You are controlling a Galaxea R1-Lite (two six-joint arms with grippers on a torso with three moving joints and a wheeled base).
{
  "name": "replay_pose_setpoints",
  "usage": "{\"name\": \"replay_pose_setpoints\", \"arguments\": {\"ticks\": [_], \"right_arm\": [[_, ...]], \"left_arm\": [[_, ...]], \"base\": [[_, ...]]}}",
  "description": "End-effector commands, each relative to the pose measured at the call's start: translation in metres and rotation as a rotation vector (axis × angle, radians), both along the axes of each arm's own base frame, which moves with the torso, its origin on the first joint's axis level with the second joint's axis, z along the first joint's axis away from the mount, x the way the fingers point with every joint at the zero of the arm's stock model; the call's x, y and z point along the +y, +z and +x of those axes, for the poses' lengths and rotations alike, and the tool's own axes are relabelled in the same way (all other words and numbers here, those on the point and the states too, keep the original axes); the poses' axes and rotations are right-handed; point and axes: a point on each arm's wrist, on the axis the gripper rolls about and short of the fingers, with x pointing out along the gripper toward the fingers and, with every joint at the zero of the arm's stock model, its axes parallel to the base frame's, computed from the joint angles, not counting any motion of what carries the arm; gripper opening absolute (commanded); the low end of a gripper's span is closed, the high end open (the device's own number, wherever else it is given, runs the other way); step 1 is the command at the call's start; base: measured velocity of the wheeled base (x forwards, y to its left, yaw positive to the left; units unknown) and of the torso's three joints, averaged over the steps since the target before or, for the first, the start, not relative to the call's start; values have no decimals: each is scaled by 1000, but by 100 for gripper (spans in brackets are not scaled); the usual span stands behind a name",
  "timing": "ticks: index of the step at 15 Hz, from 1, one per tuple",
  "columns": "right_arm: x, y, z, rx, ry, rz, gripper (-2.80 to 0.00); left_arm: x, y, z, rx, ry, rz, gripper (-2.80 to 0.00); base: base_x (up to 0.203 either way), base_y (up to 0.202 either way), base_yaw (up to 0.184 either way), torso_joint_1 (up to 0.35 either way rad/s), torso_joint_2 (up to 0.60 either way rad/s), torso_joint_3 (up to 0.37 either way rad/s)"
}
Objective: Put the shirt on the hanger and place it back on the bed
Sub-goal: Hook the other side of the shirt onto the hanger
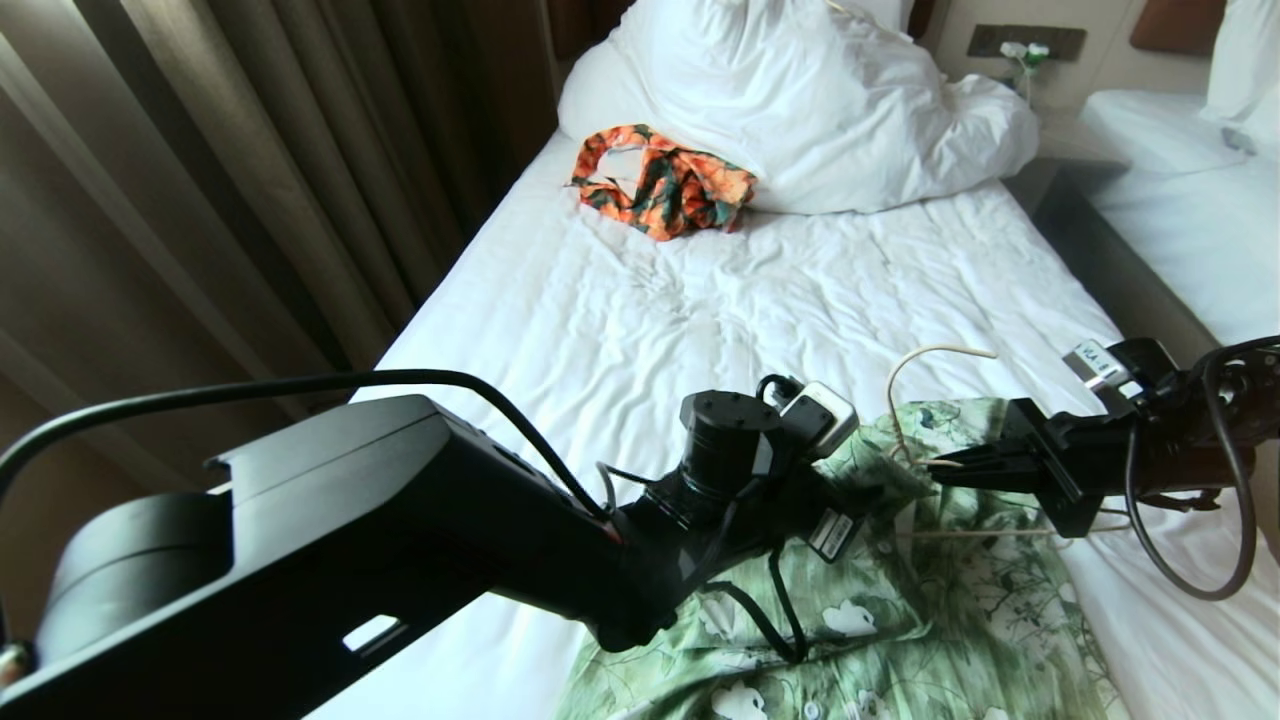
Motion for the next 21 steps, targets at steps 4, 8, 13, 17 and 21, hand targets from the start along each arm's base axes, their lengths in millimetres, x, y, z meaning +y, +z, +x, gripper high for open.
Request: {"name": "replay_pose_setpoints", "arguments": {"ticks": [4, 8, 13, 17, 21], "right_arm": [[0, 0, -1, -5, 4, 7, -280], [-1, 0, -2, -2, 2, 6, -280], [-3, 10, -9, -19, -8, 5, 0], [-13, 28, -31, 7, -50, 6, 0], [-21, 92, -89, 254, -148, 40, 0]], "left_arm": [[-1, 0, 0, -4, 1, -1, -280], [-1, 4, -2, -11, -2, -8, -280], [3, 14, -6, -23, 1, -21, -280], [8, 32, -14, -42, -5, -46, -280], [7, 39, -37, -44, -6, -43, -280]], "base": [[0, 0, 0, 0, 0, 0], [0, 0, 0, 0, 0, 0], [0, 0, 0, 0, 0, 0], [0, 0, 0, 0, 0, 0], [0, 0, 0, 0, 0, 0]]}}
